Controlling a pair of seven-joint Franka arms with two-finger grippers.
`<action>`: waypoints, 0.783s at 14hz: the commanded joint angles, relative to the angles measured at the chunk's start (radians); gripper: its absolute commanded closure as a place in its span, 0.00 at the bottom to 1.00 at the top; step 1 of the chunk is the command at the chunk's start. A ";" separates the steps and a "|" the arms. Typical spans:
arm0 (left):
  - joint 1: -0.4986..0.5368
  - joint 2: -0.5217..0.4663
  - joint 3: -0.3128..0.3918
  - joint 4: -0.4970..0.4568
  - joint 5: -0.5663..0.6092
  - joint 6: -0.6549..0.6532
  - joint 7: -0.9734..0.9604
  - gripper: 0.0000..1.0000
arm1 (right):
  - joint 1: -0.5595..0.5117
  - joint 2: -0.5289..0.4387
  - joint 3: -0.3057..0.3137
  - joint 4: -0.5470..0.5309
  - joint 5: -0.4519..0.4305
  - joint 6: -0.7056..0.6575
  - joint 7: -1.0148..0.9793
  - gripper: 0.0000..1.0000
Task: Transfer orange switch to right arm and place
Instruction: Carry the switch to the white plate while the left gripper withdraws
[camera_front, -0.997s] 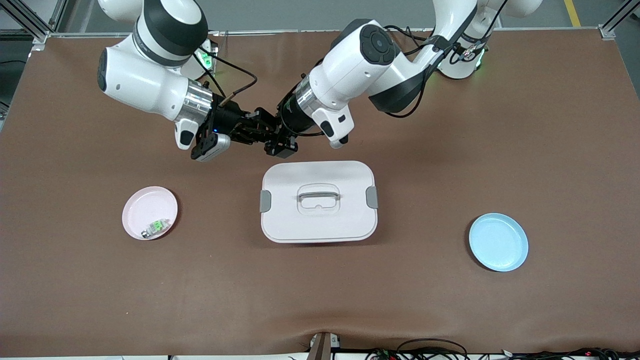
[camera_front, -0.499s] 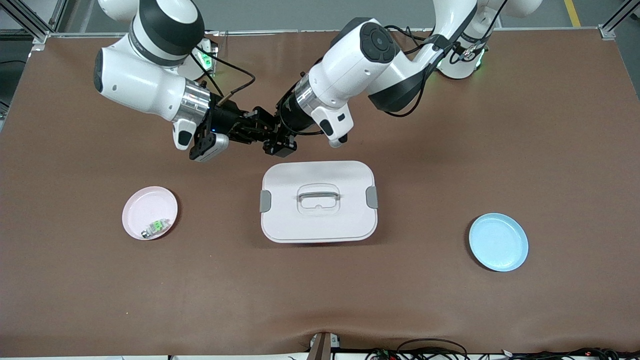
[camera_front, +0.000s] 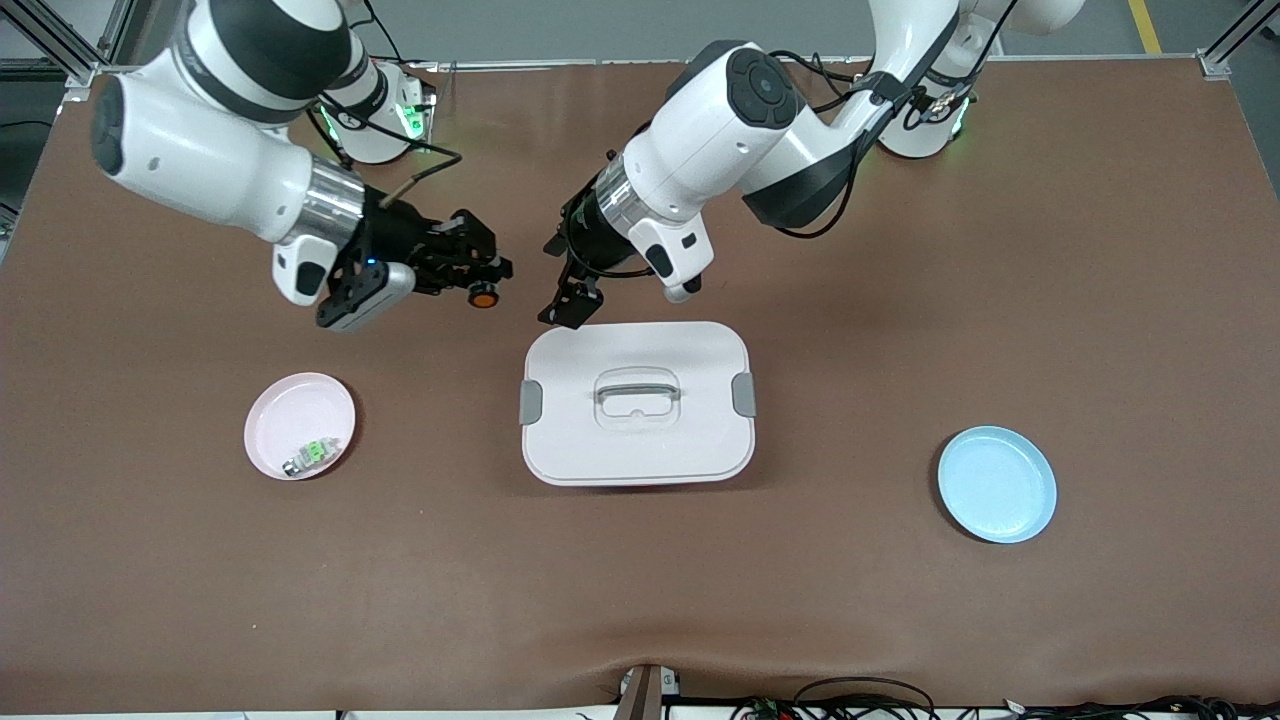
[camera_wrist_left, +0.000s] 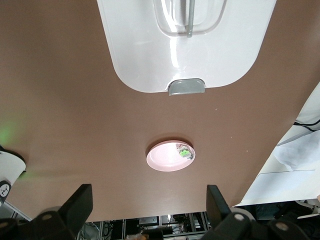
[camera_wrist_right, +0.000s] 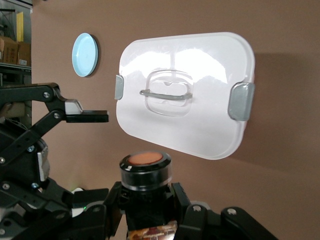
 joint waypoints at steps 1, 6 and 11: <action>0.013 -0.014 0.001 -0.009 0.018 -0.005 0.107 0.00 | -0.065 -0.003 0.009 0.013 -0.041 -0.052 -0.203 1.00; 0.064 -0.066 0.007 -0.095 0.073 -0.016 0.359 0.00 | -0.160 0.006 0.009 0.013 -0.262 -0.094 -0.467 1.00; 0.085 -0.106 0.006 -0.133 0.404 -0.212 0.453 0.00 | -0.238 0.084 0.009 0.012 -0.478 -0.094 -0.719 1.00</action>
